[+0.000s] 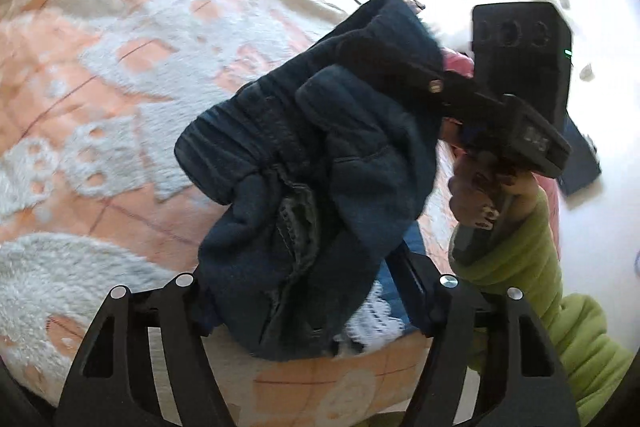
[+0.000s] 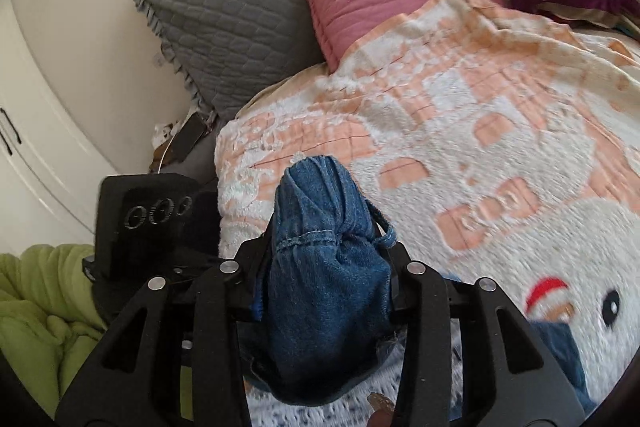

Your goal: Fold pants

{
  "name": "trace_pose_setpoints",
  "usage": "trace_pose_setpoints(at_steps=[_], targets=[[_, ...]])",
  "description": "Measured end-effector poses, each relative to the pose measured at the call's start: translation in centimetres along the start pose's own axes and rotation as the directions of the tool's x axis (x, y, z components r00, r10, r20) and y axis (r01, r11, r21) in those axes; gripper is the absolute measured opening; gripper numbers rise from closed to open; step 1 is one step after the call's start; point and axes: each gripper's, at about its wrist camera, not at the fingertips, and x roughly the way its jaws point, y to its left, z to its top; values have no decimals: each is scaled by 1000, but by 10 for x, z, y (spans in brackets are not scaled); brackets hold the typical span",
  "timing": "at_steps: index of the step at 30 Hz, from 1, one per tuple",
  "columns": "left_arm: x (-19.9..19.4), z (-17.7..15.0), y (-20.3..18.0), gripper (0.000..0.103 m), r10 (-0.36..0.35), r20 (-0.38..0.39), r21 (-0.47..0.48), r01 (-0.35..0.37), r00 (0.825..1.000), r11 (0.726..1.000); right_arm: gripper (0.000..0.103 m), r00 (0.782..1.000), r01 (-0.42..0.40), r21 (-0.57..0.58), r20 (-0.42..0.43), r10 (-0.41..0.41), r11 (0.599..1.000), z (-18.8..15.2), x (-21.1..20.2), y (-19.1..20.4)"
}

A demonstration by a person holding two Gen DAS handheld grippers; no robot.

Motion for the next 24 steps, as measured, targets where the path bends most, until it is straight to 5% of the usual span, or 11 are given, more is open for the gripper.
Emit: trace_pose_setpoints(at_steps=[4,8,12,16,19,24], targets=[[4,-4,-35,64,-15,-3,115,15,1000,993,51,996,29,62,82,-34,998,-20,-34,-7],[13,-20,-67,64,-29,-38,259,38,999,965,68,961,214,142,145,-234,966,-55,-80,-19],[35,-41,-83,68,-20,-123,341,61,992,938,70,932,305,239,124,-340,922,-93,-101,-28],[56,-50,-88,75,90,-166,415,-14,982,910,72,935,320,263,70,-349,910,-117,-90,-30],[58,-53,-87,75,91,-169,400,-16,981,916,72,885,459,264,-49,-463,848,-134,-76,-43],[45,-51,-86,75,76,-133,397,-17,988,918,72,888,450,252,-20,-460,857,-134,-83,-35]])
